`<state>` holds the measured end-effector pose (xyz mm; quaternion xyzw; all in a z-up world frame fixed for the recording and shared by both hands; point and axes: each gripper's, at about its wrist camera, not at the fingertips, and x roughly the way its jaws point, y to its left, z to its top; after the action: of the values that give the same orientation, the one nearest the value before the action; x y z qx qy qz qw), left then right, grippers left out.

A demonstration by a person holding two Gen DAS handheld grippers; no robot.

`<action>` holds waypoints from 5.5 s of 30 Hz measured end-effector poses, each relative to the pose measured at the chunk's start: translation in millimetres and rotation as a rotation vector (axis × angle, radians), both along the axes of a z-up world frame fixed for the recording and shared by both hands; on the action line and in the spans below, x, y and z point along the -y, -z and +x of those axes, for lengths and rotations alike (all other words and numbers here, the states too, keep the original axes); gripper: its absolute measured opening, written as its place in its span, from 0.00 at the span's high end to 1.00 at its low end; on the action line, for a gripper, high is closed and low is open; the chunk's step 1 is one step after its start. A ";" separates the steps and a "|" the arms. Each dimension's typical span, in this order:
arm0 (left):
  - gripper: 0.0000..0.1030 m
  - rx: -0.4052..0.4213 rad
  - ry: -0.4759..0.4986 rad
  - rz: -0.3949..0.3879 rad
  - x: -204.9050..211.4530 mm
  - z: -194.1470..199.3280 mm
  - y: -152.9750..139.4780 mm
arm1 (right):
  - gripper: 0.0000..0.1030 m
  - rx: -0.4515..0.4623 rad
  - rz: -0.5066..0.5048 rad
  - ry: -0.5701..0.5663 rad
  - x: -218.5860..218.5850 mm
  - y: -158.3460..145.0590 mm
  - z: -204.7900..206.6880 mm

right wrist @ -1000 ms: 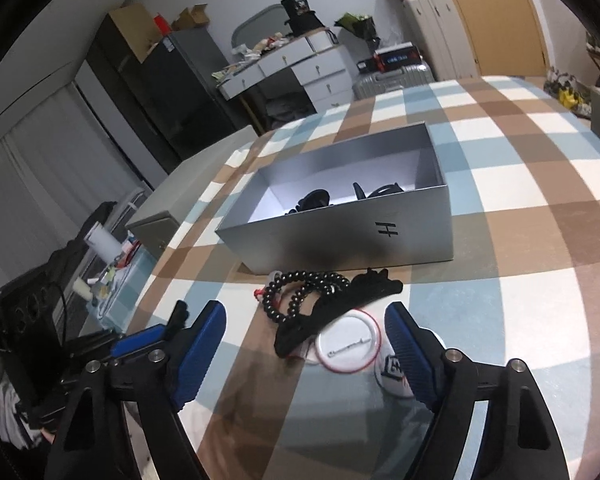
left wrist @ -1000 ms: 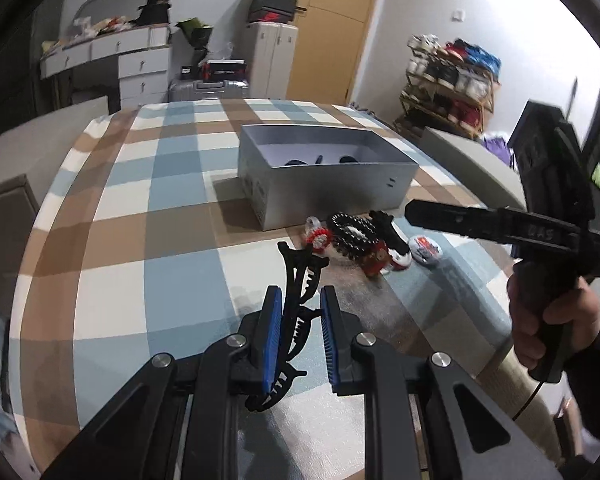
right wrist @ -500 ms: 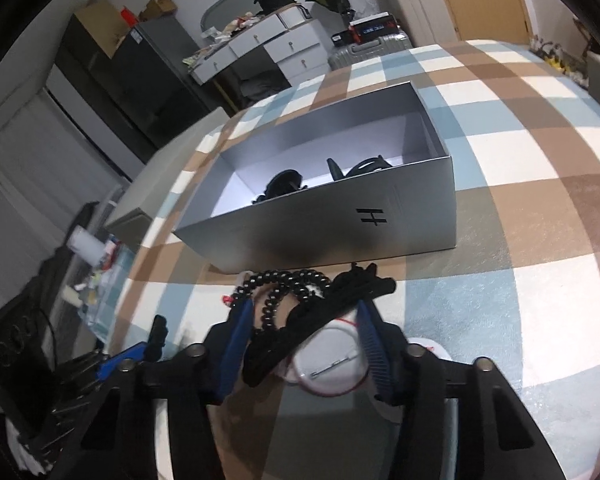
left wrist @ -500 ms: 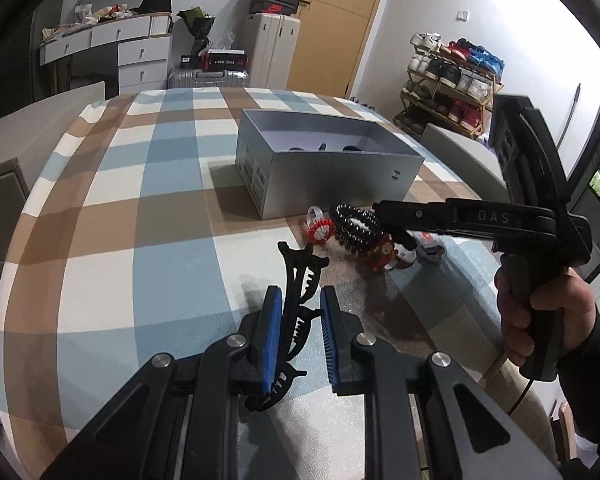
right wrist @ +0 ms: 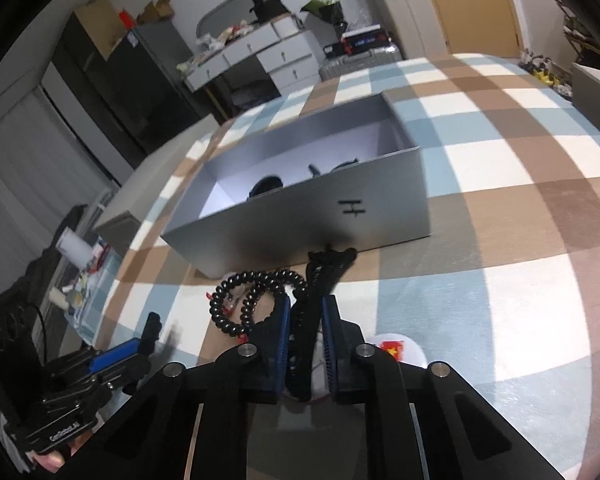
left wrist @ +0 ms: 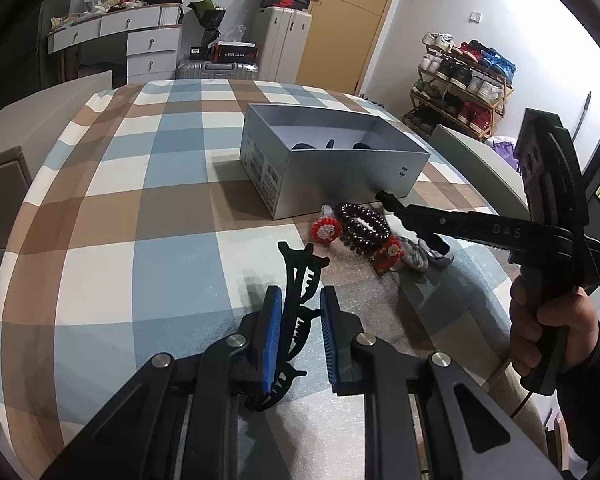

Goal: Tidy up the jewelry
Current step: 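Carry the black comb clip over the grey box with the left tool, then lower the comb clip into the box and open the left tool, then withdraw the left tool and move the right tool toward the pin badges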

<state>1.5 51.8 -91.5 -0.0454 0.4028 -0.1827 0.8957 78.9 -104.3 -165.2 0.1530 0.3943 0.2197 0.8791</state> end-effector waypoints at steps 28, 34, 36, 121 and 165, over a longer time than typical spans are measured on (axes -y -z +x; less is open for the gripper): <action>0.86 0.091 -0.028 0.052 27.8 6.6 -49.3 | 0.86 0.172 0.129 -0.043 32.4 -45.0 -48.5; 0.86 0.132 -0.030 0.024 35.3 28.3 -68.5 | 0.86 0.232 0.126 -0.052 34.7 -62.6 -44.7; 0.86 0.144 -0.033 -0.002 37.4 36.5 -73.7 | 0.86 0.250 0.126 -0.055 34.9 -67.1 -41.5; 0.21 0.133 -0.080 -0.007 35.7 58.7 -72.0 | 0.44 0.345 -0.055 0.001 15.6 -90.8 -12.9; 0.01 0.227 0.081 -0.136 45.3 -13.4 -48.4 | 0.06 0.185 -0.337 0.019 25.5 -4.5 -48.9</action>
<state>-11.9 6.5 -43.1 -0.0688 0.2871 -0.2494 0.9223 30.0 -129.8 -160.8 -0.0135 0.3415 0.1553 0.9269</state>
